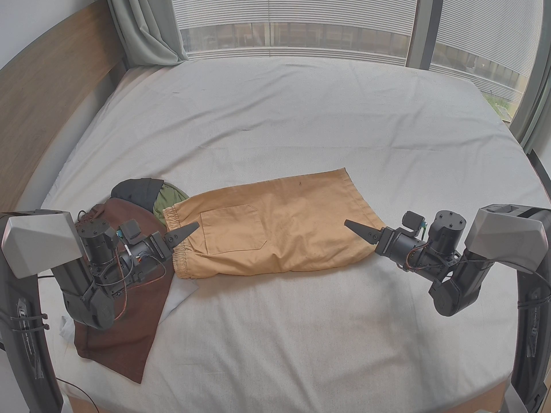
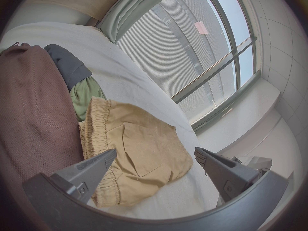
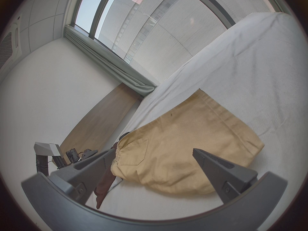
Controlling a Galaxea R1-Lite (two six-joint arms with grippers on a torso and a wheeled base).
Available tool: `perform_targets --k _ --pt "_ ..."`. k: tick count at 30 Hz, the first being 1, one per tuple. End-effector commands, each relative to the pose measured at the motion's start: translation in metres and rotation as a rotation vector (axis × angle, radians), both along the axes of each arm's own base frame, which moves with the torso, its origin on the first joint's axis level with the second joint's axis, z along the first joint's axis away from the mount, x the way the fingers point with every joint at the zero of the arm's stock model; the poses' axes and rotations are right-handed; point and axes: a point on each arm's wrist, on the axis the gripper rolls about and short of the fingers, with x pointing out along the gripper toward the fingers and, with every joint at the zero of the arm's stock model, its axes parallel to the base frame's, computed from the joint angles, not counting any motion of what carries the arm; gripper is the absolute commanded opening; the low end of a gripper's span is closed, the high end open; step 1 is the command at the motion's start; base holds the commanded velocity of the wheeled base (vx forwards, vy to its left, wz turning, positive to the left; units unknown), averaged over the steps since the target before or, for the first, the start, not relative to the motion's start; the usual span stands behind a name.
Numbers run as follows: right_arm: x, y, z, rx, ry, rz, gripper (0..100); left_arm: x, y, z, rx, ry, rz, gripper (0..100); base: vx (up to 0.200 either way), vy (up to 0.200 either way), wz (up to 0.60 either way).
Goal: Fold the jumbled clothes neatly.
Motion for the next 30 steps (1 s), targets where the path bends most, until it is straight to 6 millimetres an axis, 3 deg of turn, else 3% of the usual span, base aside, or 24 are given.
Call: perform_targets --k 1,23,30 --pt "0.0 0.002 -0.01 -0.006 0.026 0.005 100 0.0 0.001 -0.009 0.015 0.018 0.0 100 0.0 0.0 0.0" --pt "0.0 0.004 -0.029 -0.018 0.07 0.011 100 0.0 0.003 -0.025 0.047 0.044 -0.009 100 0.0 0.0 0.0" --pt "-0.001 0.006 -0.032 -0.024 0.078 0.016 100 0.0 0.003 -0.008 0.047 -0.007 -0.005 100 0.0 0.0 0.0"
